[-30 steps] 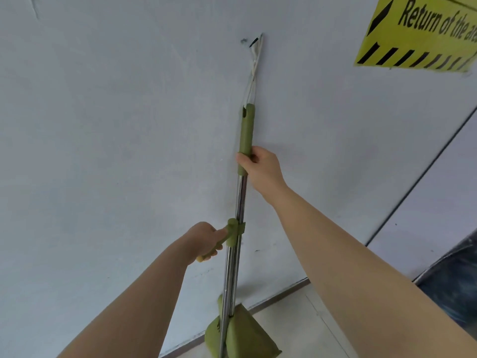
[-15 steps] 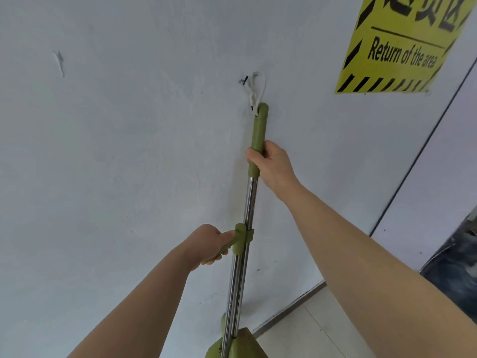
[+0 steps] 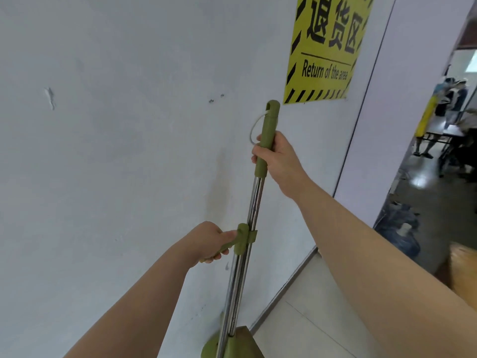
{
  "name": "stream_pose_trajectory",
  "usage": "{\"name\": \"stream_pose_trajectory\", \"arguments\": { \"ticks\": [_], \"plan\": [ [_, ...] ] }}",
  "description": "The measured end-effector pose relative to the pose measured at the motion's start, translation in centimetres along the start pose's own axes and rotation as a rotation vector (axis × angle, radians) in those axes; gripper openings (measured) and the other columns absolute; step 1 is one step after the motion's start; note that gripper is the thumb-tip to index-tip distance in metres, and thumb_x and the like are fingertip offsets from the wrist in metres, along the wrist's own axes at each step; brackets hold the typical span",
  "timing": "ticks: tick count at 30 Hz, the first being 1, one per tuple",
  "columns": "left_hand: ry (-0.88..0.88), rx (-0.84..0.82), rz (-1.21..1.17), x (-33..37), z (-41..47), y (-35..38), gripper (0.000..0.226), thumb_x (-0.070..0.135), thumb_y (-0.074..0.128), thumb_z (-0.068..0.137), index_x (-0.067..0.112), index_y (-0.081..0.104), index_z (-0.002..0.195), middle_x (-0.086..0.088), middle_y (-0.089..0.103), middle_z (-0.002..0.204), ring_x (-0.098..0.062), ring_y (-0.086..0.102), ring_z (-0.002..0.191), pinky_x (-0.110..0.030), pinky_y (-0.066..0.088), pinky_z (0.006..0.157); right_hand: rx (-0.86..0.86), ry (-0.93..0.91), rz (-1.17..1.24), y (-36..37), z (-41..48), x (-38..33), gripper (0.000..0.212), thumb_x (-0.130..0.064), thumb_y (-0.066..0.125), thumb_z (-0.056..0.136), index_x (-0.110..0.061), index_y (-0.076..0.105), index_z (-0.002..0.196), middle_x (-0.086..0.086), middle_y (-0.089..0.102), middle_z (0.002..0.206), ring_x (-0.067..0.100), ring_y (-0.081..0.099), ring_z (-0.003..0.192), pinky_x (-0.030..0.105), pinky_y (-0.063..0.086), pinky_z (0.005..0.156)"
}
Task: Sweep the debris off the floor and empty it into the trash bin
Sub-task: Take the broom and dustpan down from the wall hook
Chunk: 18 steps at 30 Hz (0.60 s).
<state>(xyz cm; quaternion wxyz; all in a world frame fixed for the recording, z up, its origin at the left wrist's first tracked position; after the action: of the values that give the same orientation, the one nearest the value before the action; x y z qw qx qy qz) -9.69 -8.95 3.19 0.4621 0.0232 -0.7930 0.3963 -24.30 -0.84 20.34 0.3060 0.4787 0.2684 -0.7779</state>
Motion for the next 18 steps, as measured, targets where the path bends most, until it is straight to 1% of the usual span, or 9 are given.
{"name": "stream_pose_trajectory", "arguments": {
  "ticks": [2,4,6,7,10,14,16,18],
  "plan": [
    [0.032,-0.009,0.018,0.1,0.0,1.3,0.049,0.051,0.054,0.092,0.007,0.066,0.073,0.007,0.056,0.040,-0.007,0.043,0.035,-0.016,0.035,0.040,0.034,0.026,0.006,-1.0,-1.4,0.4,0.011,-0.007,0.050,0.094,-0.011,0.045,0.104,0.011,0.050,0.090,0.017,0.054,0.072,0.035,0.049,0.078],
    [0.066,-0.021,0.040,0.1,-0.1,2.9,0.048,0.051,0.055,0.092,0.009,0.064,0.069,0.008,0.059,0.043,-0.003,0.044,0.033,-0.014,0.035,0.039,0.095,0.038,-0.021,-2.4,-3.0,0.9,0.008,-0.008,0.048,0.096,-0.013,0.043,0.101,0.006,0.049,0.082,0.016,0.051,0.068,0.035,0.048,0.078],
    [0.102,-0.055,0.043,0.2,0.1,4.7,0.049,0.051,0.057,0.091,0.008,0.064,0.069,0.006,0.065,0.056,-0.005,0.048,0.041,-0.017,0.040,0.047,0.159,0.070,-0.039,-4.0,-4.7,1.8,0.009,-0.009,0.047,0.095,-0.015,0.042,0.099,0.002,0.048,0.078,0.015,0.050,0.068,0.036,0.046,0.077],
    [0.116,-0.074,0.053,0.2,0.1,5.7,0.049,0.052,0.058,0.090,0.008,0.064,0.070,0.006,0.065,0.058,-0.006,0.049,0.044,-0.019,0.042,0.050,0.187,0.088,-0.042,-4.9,-5.6,2.2,0.009,-0.009,0.047,0.095,-0.016,0.042,0.098,0.001,0.048,0.078,0.015,0.050,0.069,0.036,0.046,0.077],
    [0.162,-0.126,0.144,0.7,0.1,8.4,0.050,0.056,0.057,0.089,0.012,0.064,0.066,0.012,0.058,0.040,-0.002,0.048,0.040,-0.017,0.040,0.048,0.271,0.124,-0.040,-7.9,-8.4,3.6,0.012,-0.007,0.048,0.094,-0.019,0.043,0.095,0.000,0.048,0.077,0.015,0.050,0.068,0.036,0.046,0.078],
    [0.246,-0.221,0.263,1.6,-0.5,12.8,0.052,0.059,0.054,0.089,0.016,0.062,0.061,0.017,0.054,0.035,0.001,0.048,0.034,-0.018,0.038,0.049,0.397,0.165,-0.045,-12.2,-12.7,5.5,0.016,-0.005,0.049,0.092,-0.021,0.045,0.090,0.000,0.049,0.074,0.013,0.051,0.065,0.036,0.046,0.075],
    [0.285,-0.277,0.295,2.0,-0.7,15.4,0.053,0.059,0.055,0.089,0.015,0.061,0.060,0.014,0.056,0.038,0.002,0.048,0.034,-0.018,0.038,0.049,0.473,0.189,-0.065,-14.5,-14.9,6.5,0.017,-0.005,0.050,0.091,-0.022,0.046,0.088,0.000,0.051,0.073,0.012,0.052,0.063,0.036,0.047,0.074],
    [0.317,-0.338,0.306,2.4,-1.0,18.4,0.053,0.060,0.055,0.088,0.013,0.061,0.062,0.007,0.060,0.049,-0.006,0.051,0.043,-0.019,0.040,0.052,0.552,0.219,-0.085,-16.9,-17.2,7.4,0.018,-0.005,0.051,0.092,-0.022,0.046,0.088,0.000,0.051,0.072,0.012,0.052,0.063,0.037,0.048,0.076]
  ]
}}
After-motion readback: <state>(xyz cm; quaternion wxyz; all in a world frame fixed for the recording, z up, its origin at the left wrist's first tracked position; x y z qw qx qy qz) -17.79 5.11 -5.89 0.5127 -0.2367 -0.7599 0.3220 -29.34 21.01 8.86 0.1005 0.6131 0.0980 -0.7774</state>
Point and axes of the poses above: each hand's wrist, its own z-axis towards the middle knuckle, its own y-axis out of the palm, x = y × z, the point moved 9 cm from there along z, towards the middle knuckle
